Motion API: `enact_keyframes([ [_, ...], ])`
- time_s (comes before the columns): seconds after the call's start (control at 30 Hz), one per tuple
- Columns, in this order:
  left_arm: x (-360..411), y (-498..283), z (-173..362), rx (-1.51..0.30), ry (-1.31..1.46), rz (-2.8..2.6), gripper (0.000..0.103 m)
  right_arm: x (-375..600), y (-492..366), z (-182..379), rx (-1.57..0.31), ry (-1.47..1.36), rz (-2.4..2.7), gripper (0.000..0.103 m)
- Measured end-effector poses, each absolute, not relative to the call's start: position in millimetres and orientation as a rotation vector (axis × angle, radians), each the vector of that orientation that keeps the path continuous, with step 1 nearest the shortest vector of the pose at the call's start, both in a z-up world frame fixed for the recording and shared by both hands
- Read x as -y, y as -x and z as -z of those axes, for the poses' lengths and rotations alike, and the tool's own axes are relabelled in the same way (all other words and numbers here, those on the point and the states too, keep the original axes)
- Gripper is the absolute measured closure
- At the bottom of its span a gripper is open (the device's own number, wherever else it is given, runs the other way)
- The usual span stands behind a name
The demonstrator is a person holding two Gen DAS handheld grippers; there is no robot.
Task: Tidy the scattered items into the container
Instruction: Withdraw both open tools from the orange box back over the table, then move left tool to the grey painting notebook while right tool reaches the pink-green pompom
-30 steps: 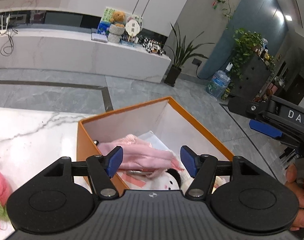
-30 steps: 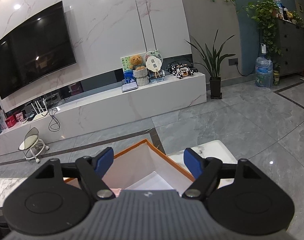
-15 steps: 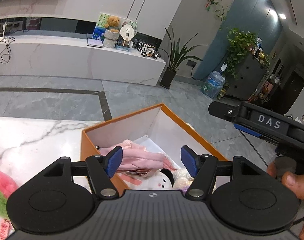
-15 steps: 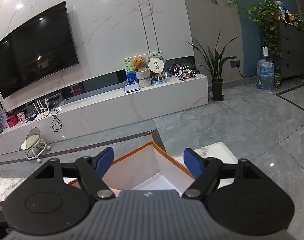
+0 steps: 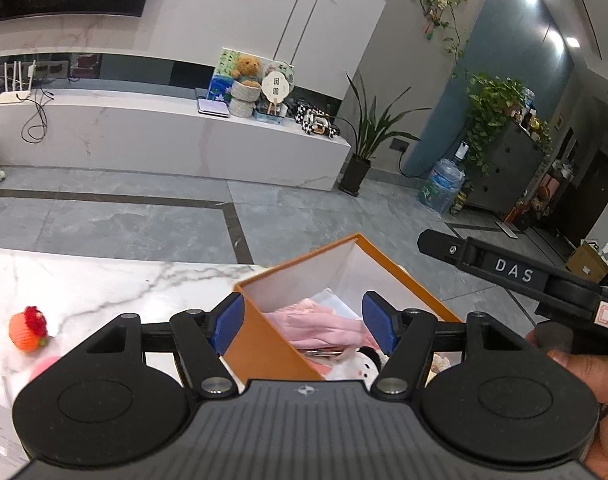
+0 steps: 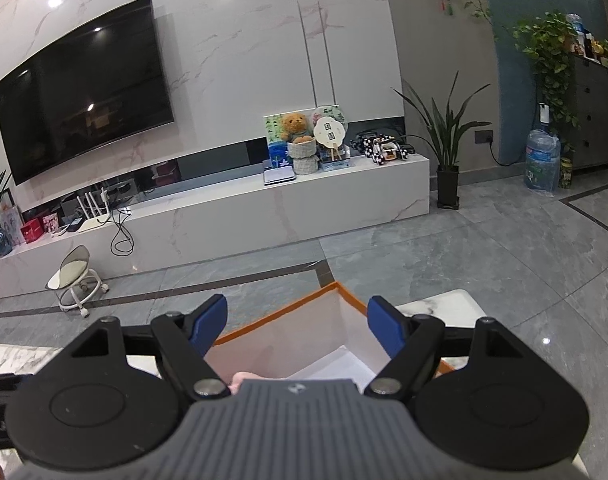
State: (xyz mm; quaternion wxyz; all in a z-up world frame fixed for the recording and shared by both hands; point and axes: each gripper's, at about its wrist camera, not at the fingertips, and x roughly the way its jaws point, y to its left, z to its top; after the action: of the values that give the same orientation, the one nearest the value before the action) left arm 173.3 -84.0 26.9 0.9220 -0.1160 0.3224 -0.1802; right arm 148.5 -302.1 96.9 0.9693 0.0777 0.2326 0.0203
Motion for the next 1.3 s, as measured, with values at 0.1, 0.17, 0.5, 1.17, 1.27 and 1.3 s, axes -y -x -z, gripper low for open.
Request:
enact_keyframes([
  [0.1,76.6,-166.8,-32.7,-0.651,0.228,0.357,0.026,295.2,-147.1,-98.4,-0.462,-0.146,-0.049,0.024],
  [0.17,68.3,-159.5,-37.5,-0.636,0.218,0.341,0.024,290.8,-145.2,-99.6,-0.456,-0.140,-0.057,0.024],
  [0.5,-16.2,-118.7,-40.1,-0.612,0.186,0.163,0.019,262.4,-143.2,-100.5,-0.428,-0.114,-0.096,0.024],
  [1.17,-93.0,-93.7,25.2,-0.800,0.120,0.048,0.016,131.5,-130.0,-63.7,-0.408,0.043,-0.393,0.017],
  [1.27,-97.4,-95.4,39.1,-0.824,0.120,0.047,0.016,109.4,-126.9,-54.4,-0.414,0.078,-0.451,0.017],
  [1.3,-98.2,-96.5,43.2,-0.834,0.126,0.044,0.016,104.0,-127.0,-51.3,-0.421,0.078,-0.463,0.017],
])
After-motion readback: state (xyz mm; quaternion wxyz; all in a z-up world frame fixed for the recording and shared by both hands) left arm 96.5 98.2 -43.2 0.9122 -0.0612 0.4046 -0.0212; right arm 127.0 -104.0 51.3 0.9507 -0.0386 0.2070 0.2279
